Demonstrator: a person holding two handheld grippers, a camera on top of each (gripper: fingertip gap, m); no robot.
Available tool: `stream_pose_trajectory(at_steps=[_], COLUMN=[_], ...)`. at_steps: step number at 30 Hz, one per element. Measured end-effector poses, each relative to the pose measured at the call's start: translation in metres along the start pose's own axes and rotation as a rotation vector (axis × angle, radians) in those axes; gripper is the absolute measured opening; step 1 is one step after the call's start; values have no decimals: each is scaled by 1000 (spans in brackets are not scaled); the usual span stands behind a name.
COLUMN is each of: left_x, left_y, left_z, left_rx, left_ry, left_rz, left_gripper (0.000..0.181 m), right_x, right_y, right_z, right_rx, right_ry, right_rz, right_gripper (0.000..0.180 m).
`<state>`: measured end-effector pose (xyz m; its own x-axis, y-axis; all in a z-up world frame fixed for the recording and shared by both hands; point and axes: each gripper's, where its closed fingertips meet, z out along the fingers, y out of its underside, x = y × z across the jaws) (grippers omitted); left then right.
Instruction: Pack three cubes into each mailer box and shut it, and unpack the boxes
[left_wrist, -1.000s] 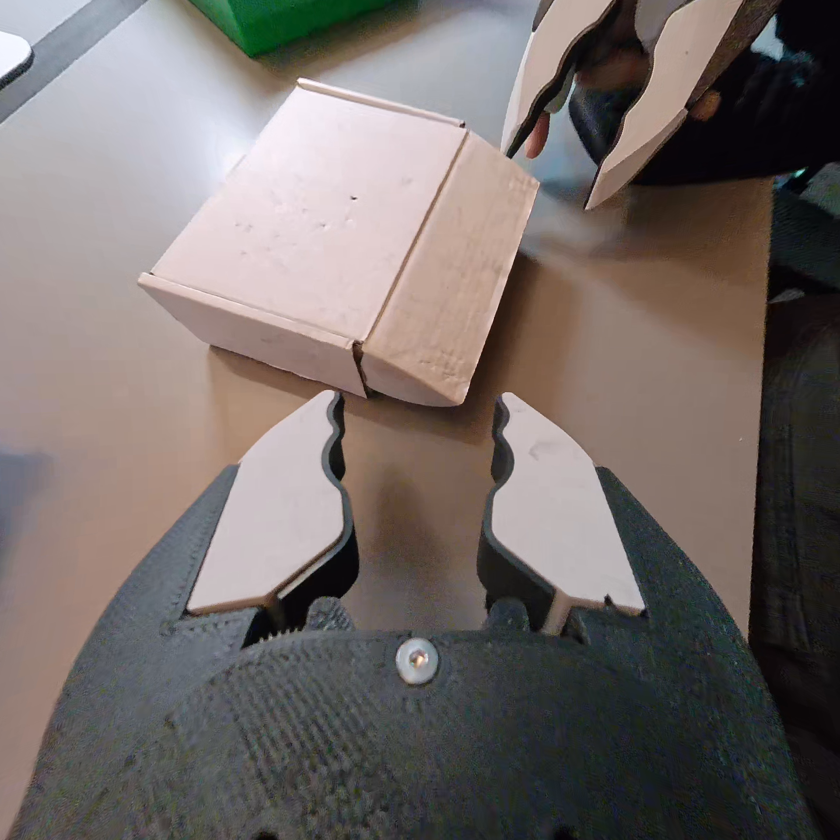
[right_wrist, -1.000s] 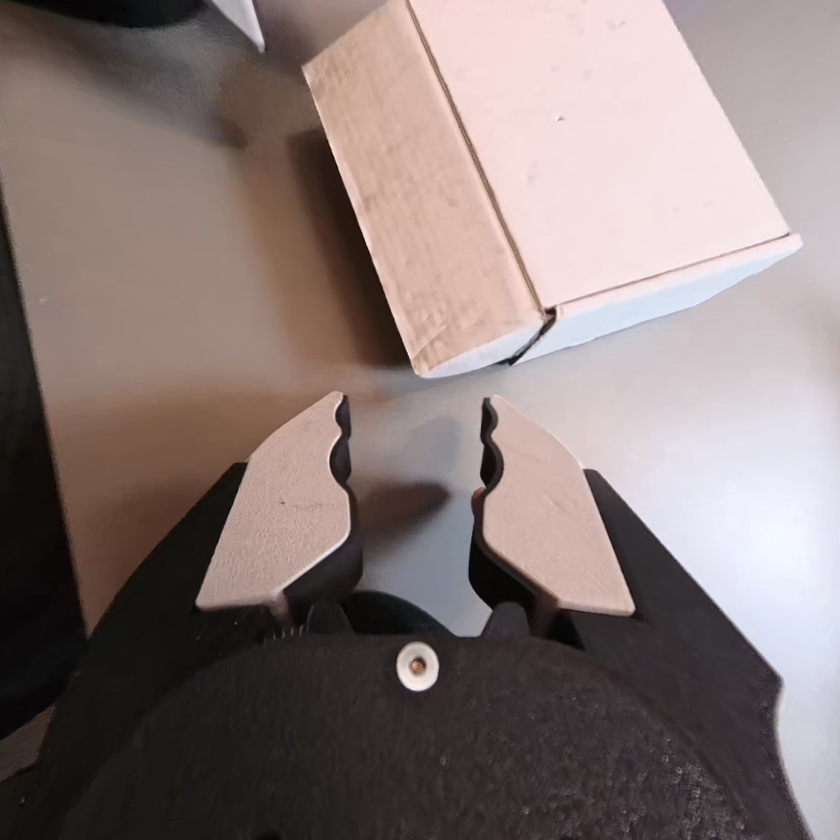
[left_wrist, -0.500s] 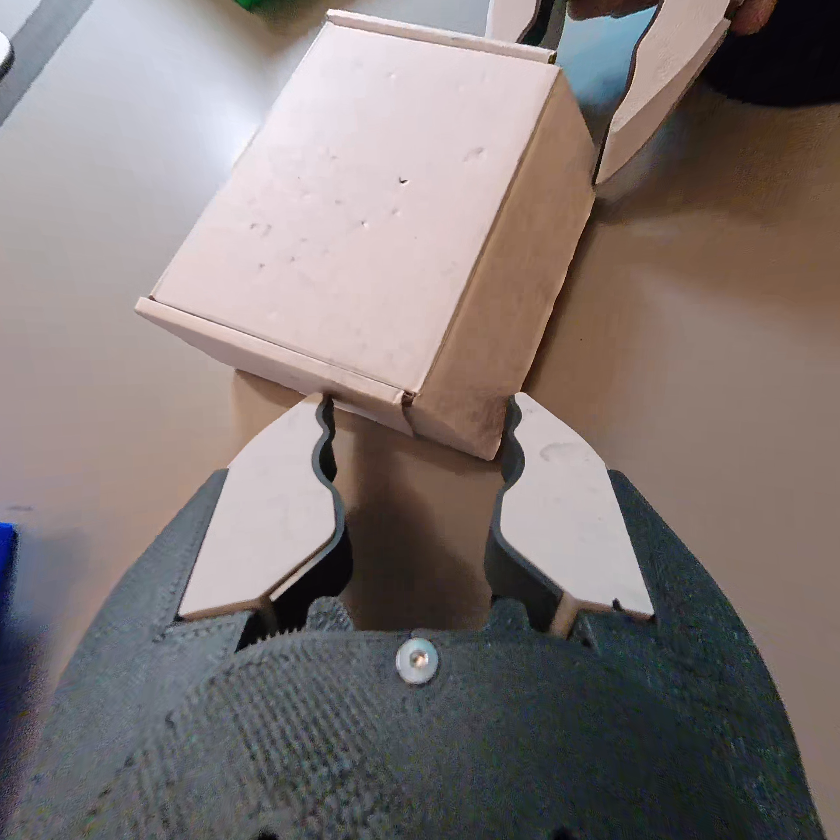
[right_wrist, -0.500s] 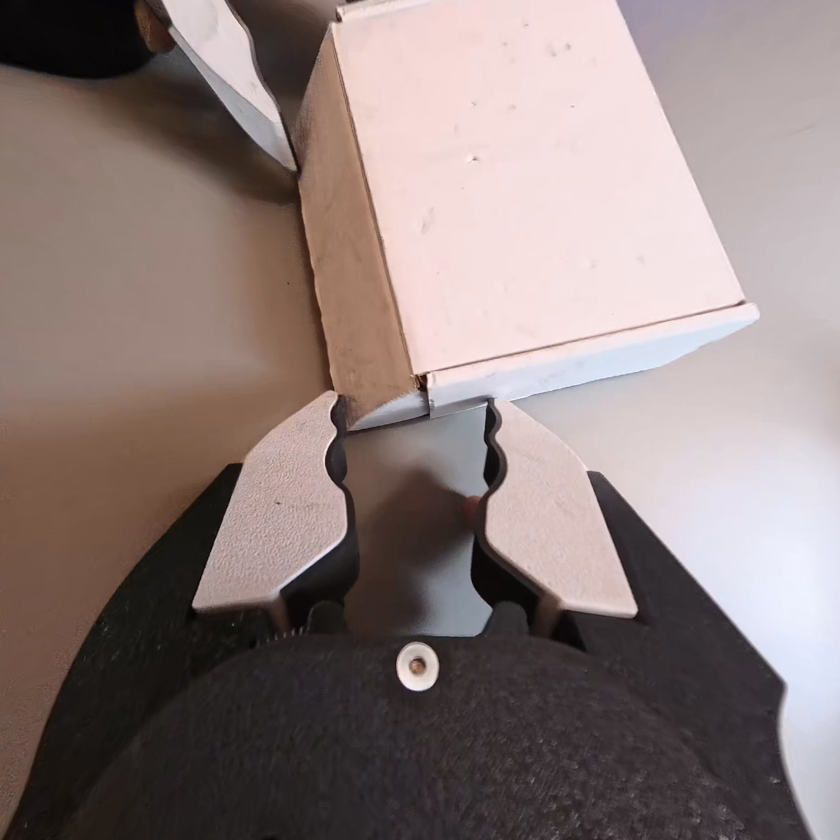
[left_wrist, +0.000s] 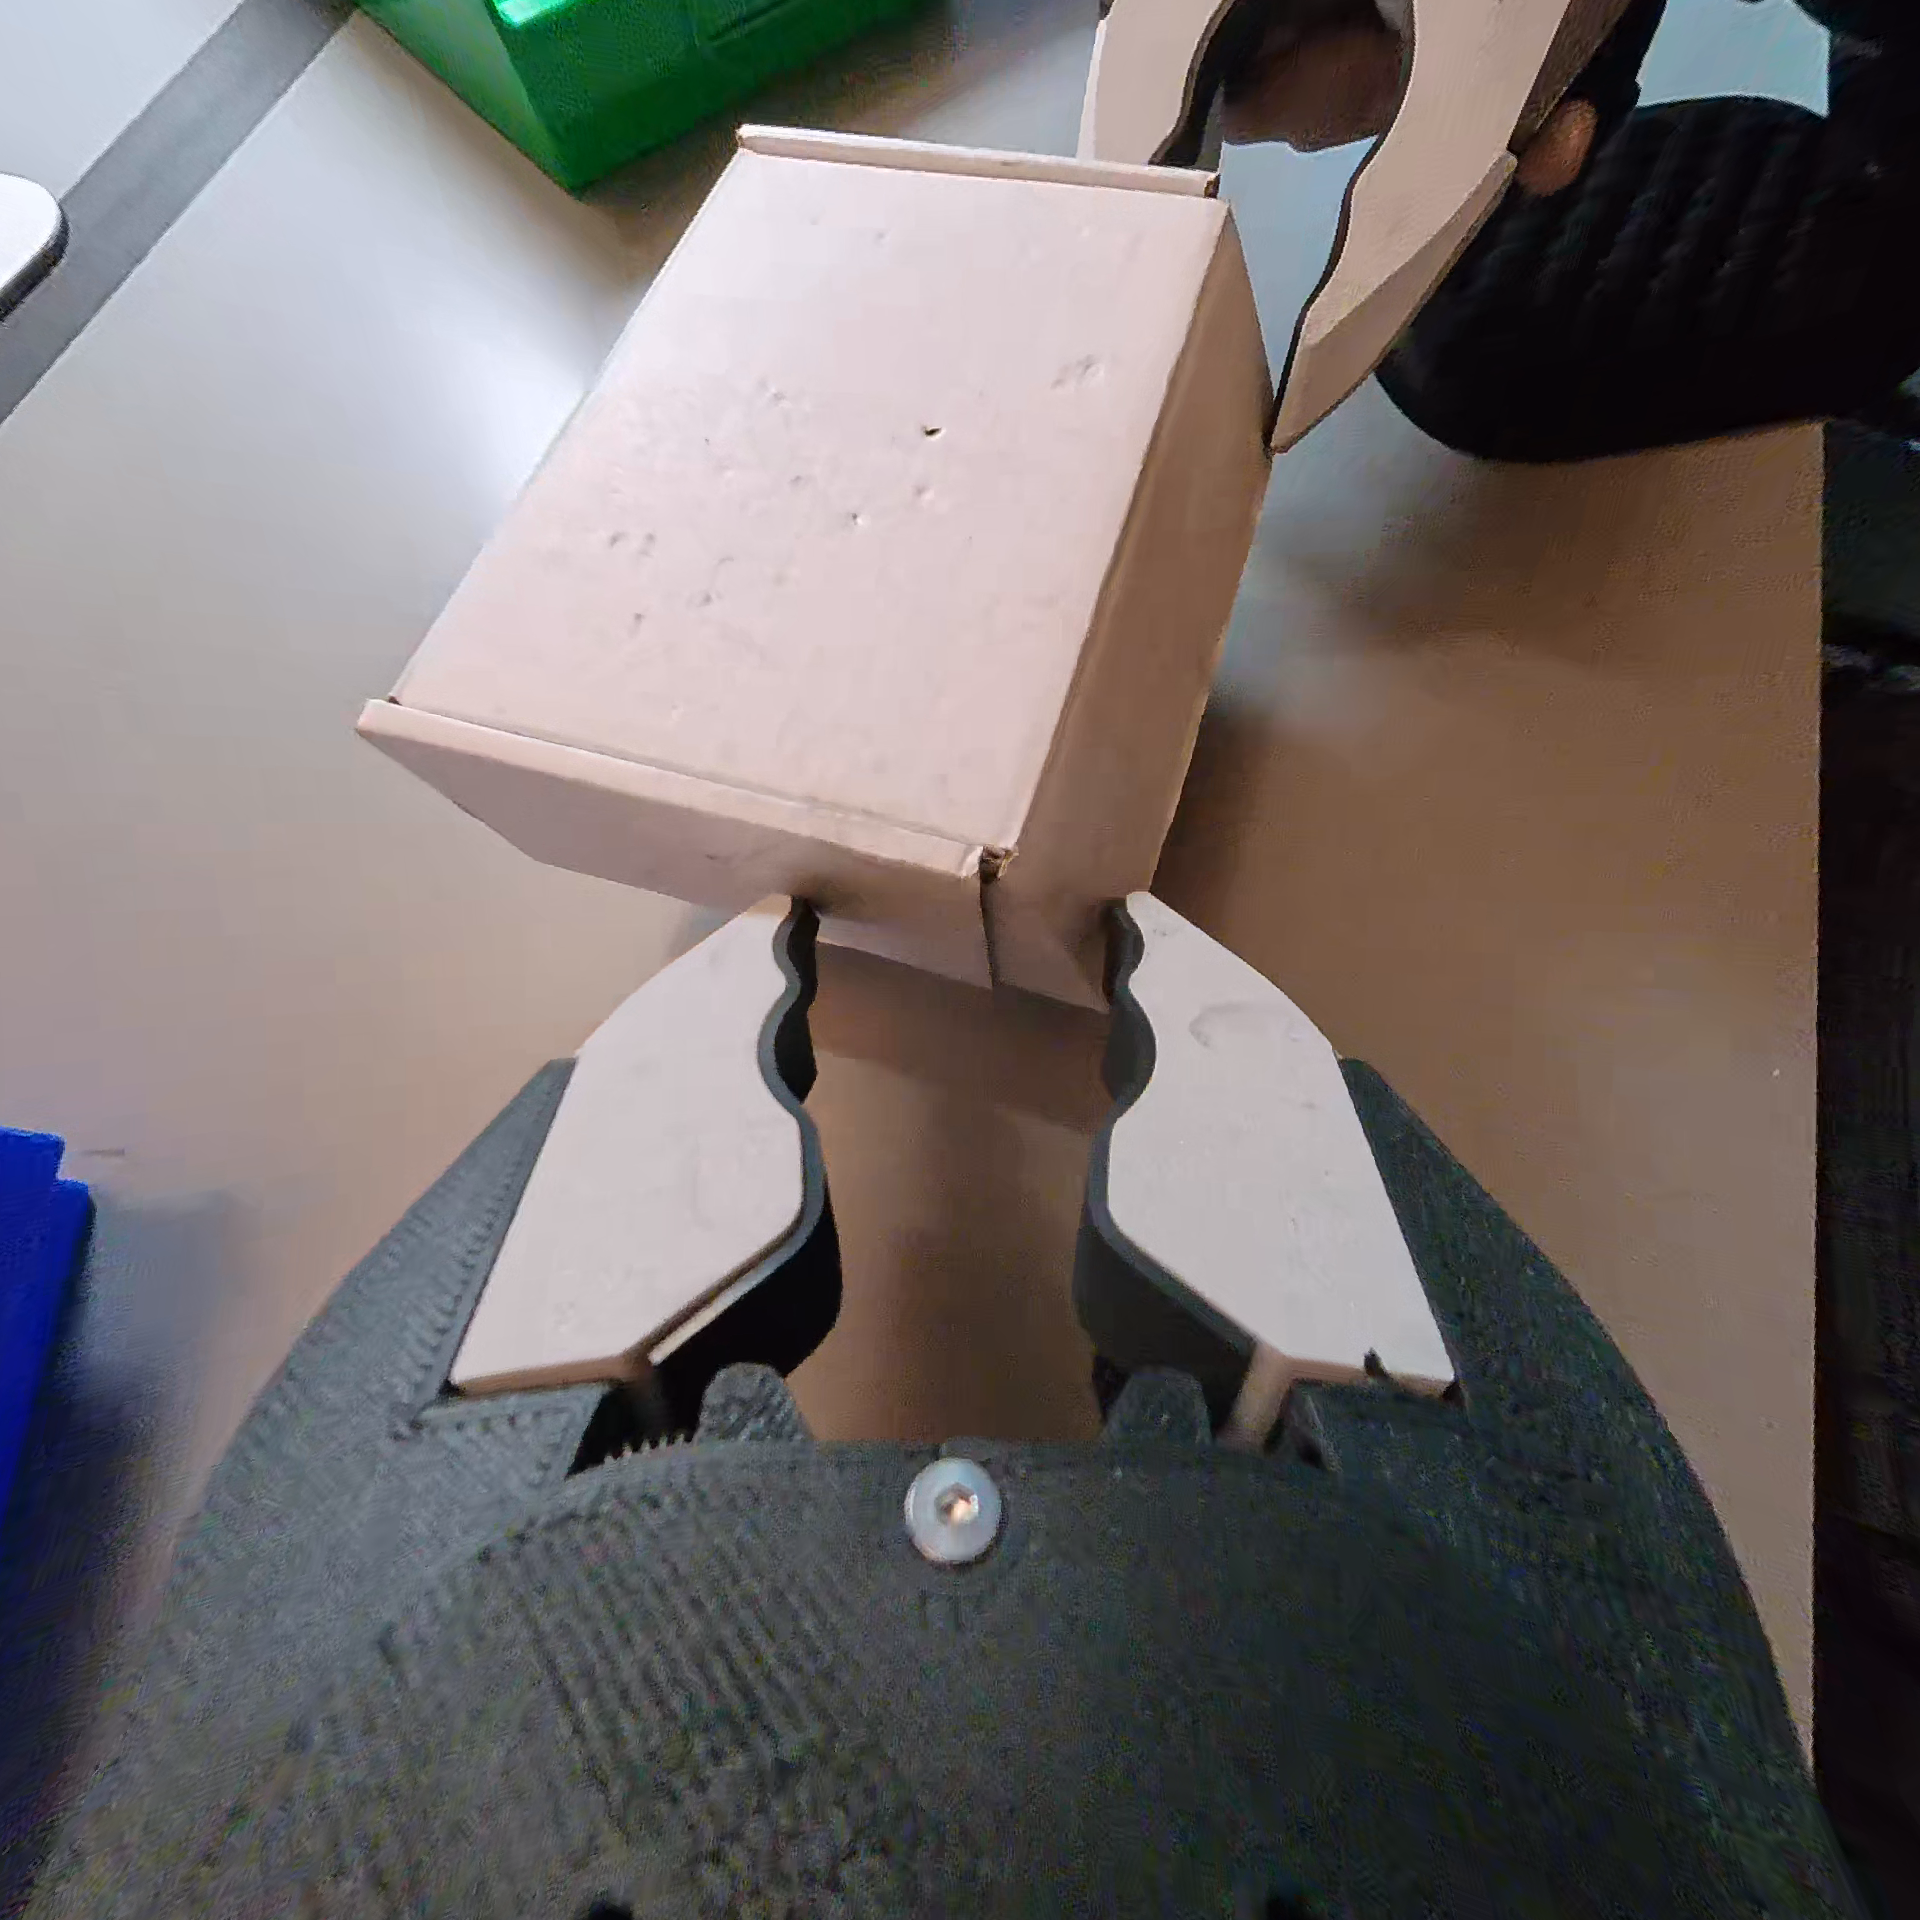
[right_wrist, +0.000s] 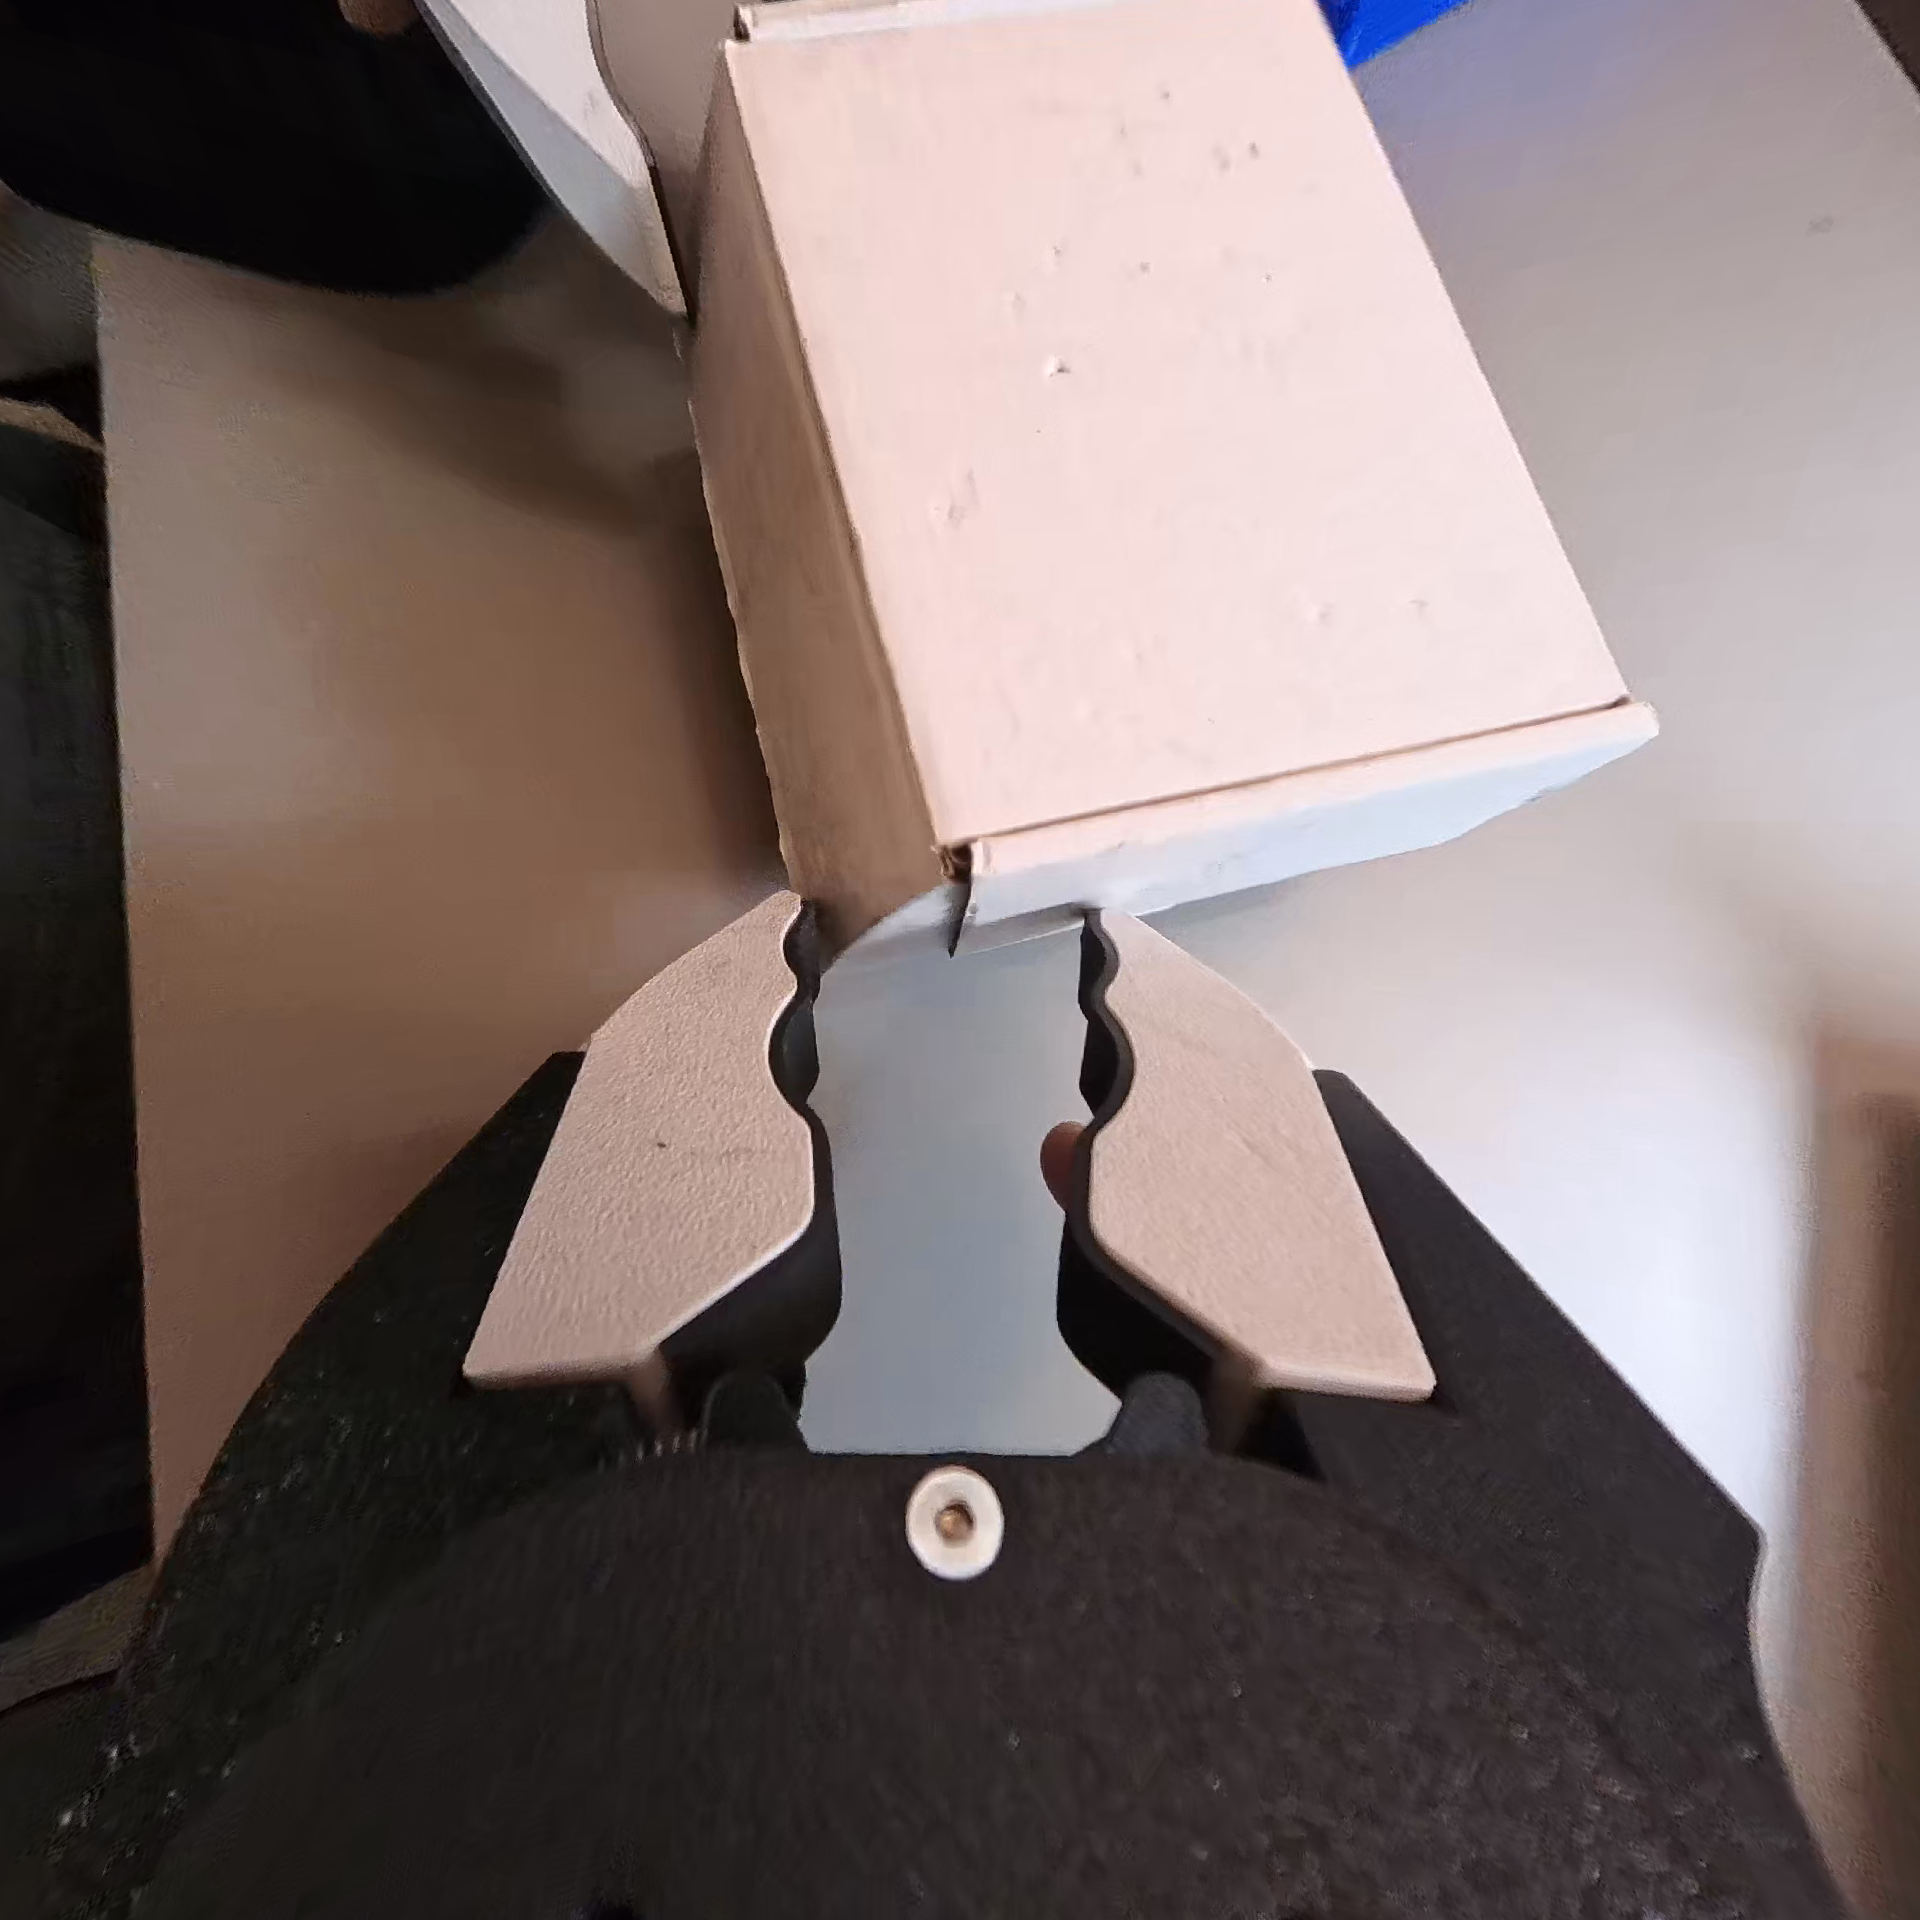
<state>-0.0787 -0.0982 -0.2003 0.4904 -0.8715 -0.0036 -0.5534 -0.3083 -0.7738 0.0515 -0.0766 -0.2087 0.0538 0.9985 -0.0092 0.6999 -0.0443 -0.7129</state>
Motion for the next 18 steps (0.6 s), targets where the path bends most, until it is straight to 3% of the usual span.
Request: stream_pose_trajectory(at_steps=[11,18], left_x=[0,-2], left_y=[32,32], left_z=[26,28], left_rx=[-102,-125], left_ry=[-71,-161], left_rz=[40,140], left_gripper=[48,42], right_x=[3,4], right_y=[17,29], right_z=[16,26], right_rx=[-46,-85], right_ry=[74,166], right_rz=[-33,-94], right_gripper=[40,35])
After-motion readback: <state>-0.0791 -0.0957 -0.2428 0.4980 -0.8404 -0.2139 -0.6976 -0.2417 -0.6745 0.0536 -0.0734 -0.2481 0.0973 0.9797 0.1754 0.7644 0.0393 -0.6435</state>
